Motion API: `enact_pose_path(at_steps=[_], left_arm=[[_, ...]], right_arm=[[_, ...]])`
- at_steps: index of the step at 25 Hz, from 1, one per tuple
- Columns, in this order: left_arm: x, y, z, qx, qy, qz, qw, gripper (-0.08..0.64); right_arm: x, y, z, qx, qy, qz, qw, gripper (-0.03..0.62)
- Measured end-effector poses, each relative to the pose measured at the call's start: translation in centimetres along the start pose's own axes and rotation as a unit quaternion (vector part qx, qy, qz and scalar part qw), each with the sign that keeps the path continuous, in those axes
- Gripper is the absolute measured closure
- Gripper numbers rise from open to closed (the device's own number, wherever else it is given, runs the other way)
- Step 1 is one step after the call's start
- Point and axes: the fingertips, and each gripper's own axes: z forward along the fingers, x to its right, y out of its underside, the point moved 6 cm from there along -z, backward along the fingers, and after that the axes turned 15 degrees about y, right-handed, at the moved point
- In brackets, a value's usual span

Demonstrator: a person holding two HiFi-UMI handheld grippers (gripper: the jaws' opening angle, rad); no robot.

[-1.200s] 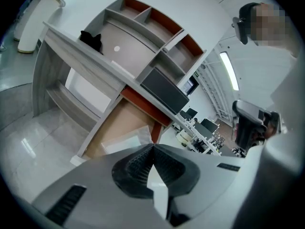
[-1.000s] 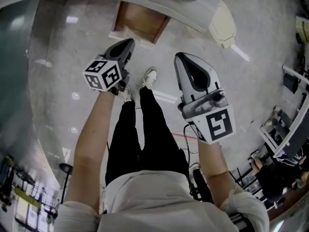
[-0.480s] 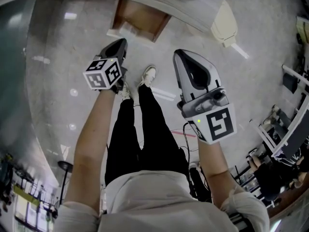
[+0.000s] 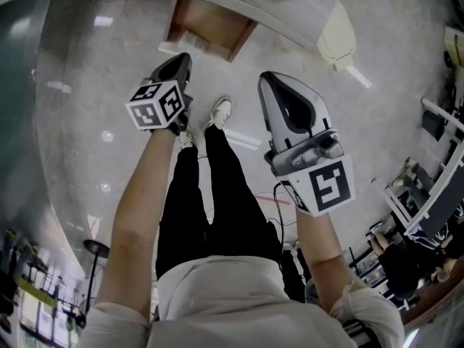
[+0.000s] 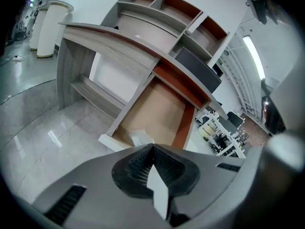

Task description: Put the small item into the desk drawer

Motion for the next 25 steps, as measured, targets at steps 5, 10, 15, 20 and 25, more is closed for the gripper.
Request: enact_pose_path(at_steps=[5, 10, 15, 20, 25], left_arm=[[-0.4, 0.2, 0.3, -0.008, -0.013, 0.004, 0.9999, 0.543], [-0.5, 0.4, 0.3, -0.018, -0.027, 0.005, 0.9995, 0.543], [-0.8, 1.0, 0.2, -0.025, -0.035, 0.001, 0.9991, 0.543], [-1.0, 1.3, -0.1, -0.024, -0.038, -0.002, 0.9990, 0.543], [-1.0, 1.4, -0.5, -0.026, -0.046, 0.002, 0.9986, 0.543]], right_arm=[[0.1, 0.4, 0.0, -0.002, 0.002, 0.001, 1.000, 0.569], [-0.1, 0.3, -0.1, -0.002, 0.001, 0.001, 1.000, 0.569], [-0.3, 0.5, -0.4, -0.002, 0.002, 0.001, 1.000, 0.569], [-0.5, 0.8, -0.7, -0.001, 0.007, 0.003, 1.000, 0.569], [-0.9, 0.8, -1.2, 0.001, 0.009, 0.004, 1.000, 0.569]])
